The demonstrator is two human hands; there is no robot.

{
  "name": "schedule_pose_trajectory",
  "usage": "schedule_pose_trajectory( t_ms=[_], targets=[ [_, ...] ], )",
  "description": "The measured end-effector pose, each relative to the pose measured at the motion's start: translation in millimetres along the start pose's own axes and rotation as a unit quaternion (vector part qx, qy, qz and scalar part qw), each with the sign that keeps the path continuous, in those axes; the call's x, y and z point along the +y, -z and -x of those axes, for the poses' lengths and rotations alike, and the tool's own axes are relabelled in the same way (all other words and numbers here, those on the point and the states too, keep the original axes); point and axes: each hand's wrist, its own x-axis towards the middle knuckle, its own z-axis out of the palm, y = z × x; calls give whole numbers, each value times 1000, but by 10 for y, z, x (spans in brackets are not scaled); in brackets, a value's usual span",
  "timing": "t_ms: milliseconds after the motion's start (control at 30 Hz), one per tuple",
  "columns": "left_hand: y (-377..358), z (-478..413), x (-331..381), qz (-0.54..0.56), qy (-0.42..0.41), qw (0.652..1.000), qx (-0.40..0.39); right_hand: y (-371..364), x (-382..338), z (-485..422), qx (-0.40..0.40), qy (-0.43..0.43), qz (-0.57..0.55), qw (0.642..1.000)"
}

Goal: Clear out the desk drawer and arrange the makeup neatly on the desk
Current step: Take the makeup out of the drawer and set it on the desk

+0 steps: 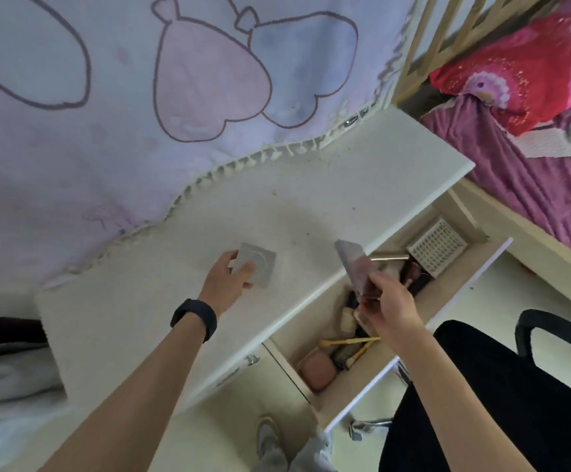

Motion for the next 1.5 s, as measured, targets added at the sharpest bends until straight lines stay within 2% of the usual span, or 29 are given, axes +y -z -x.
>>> schedule_pose_trajectory(
  t_ms=[133, 233, 400, 467, 567, 767, 833, 967, 1000, 1067, 1400, 1500],
  targets=[
    [759, 118, -371, -32, 8, 998, 53, -711, 129, 33, -79, 60, 198, 975],
    [1277, 179, -626, -68, 21, 994, 88, -1317, 241, -12, -165, 107, 344, 918],
    [1799, 240, -1002, -164, 25, 972, 166, -2203, 357, -78, -217, 167, 472, 838],
    [1901, 244, -1091, -189, 36, 964, 184, -2443, 401, -96, -208, 205, 530, 796],
    [1995, 283, -1153, -218, 44, 954, 200, -2711, 519, -92, -145, 280, 594, 740],
    [2018, 405, -1193, -309, 1, 936, 168, -2794, 665, 5, -51, 388, 626, 675],
    [2043, 398, -1214, -357, -28, 921, 155, -2757, 726, 46, -64, 415, 632, 651],
    [2099, 321, -1234, -403, -55, 904, 133, -2715, 794, 71, -128, 435, 717, 529],
    [2115, 300, -1248, -403, -58, 903, 134, -2728, 803, 58, -142, 434, 730, 508],
    [2161, 260, -1267, -392, -58, 907, 145, -2780, 821, 21, -163, 431, 738, 493],
    [2437, 15, -1190, -351, -16, 923, 159, -3324, 817, -5, -272, 405, 719, 495],
    [2487, -26, -1168, -356, -4, 919, 167, -3520, 851, 31, -288, 405, 721, 483]
  ],
)
